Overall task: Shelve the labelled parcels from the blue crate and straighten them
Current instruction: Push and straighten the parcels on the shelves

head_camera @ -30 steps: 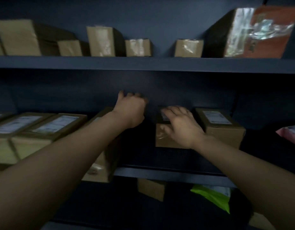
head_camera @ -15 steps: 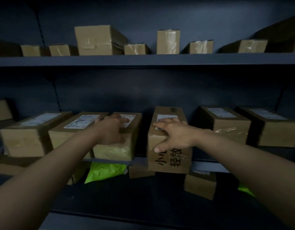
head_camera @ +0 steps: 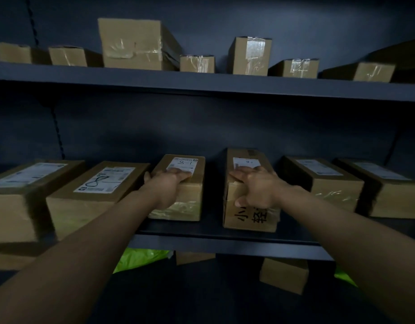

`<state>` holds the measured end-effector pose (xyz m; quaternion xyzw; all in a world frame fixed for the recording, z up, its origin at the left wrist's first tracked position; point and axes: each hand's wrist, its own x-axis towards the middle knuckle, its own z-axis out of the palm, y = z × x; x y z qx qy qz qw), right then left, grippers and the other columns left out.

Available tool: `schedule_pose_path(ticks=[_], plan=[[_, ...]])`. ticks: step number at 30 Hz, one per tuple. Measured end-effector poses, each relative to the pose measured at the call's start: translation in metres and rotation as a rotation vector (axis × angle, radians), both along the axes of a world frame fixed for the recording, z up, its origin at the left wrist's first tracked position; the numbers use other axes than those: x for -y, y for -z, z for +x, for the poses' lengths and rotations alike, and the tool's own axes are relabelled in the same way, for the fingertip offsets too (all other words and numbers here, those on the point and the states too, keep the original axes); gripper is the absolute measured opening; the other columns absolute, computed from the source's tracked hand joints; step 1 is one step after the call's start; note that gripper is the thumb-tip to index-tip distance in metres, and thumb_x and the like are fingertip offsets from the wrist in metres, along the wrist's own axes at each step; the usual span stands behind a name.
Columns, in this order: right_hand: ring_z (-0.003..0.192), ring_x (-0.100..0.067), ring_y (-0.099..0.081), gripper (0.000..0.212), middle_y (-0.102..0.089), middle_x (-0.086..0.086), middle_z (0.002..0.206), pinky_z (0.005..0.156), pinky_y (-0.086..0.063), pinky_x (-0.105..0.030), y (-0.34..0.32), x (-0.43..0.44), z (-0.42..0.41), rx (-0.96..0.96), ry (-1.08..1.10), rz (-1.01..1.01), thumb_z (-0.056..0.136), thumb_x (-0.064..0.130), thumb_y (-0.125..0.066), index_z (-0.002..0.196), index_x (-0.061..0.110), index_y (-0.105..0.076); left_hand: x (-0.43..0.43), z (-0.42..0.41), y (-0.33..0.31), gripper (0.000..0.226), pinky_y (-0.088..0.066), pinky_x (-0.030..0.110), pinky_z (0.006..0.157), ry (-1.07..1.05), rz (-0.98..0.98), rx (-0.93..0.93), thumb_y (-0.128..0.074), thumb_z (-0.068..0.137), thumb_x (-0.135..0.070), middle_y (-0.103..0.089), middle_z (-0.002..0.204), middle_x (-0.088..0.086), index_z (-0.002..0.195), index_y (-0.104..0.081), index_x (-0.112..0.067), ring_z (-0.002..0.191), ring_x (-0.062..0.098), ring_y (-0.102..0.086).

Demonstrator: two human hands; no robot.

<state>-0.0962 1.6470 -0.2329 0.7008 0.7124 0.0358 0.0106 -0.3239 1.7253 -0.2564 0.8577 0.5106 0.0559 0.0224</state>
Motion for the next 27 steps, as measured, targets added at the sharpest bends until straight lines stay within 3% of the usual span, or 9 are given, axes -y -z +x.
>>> schedule_pose_path(ticks=[11, 20, 24, 27], plan=[[0.142, -0.027, -0.018, 0.09, -0.012, 0.007, 0.16, 0.114, -0.02, -0.046, 0.007, -0.005, 0.006, -0.009, -0.037, 0.046, 0.083, 0.046, -0.066, 0.153, 0.032, -0.011, -0.038, 0.026, 0.002, 0.076, -0.004, 0.058, 0.114, -0.027, 0.012, 0.012, -0.049, 0.092, -0.001, -0.013, 0.159, -0.009, 0.149, -0.017, -0.04, 0.146, 0.023, -0.012], [0.144, -0.024, -0.011, 0.084, -0.009, 0.008, 0.161, 0.112, -0.016, -0.047, 0.011, 0.005, 0.005, -0.014, -0.033, 0.064, 0.087, 0.051, -0.058, 0.153, 0.034, -0.008, -0.05, 0.034, 0.01, 0.08, -0.007, 0.057, 0.116, -0.032, 0.13, 0.007, -0.044, 0.087, 0.004, -0.015, 0.158, -0.003, 0.15, -0.015, -0.035, 0.145, 0.026, -0.013], [0.143, -0.022, -0.013, 0.072, -0.022, 0.001, 0.158, 0.114, -0.012, -0.043, 0.008, 0.012, -0.009, -0.058, -0.074, 0.213, 0.091, 0.053, -0.051, 0.152, 0.029, -0.02, -0.04, 0.032, 0.01, 0.078, -0.006, 0.052, 0.118, -0.035, 0.212, 0.088, -0.047, 0.087, 0.003, -0.014, 0.159, 0.004, 0.151, -0.013, -0.027, 0.144, 0.029, -0.017], [0.14, -0.021, -0.02, 0.068, -0.029, -0.002, 0.155, 0.113, -0.014, -0.038, 0.002, 0.007, -0.039, -0.081, -0.146, 0.319, 0.093, 0.047, -0.053, 0.15, 0.023, -0.026, -0.029, 0.014, -0.004, 0.069, -0.008, 0.05, 0.118, 0.007, 0.302, 0.105, -0.048, 0.089, 0.0, -0.021, 0.156, 0.007, 0.149, -0.023, -0.021, 0.141, 0.028, -0.023]])
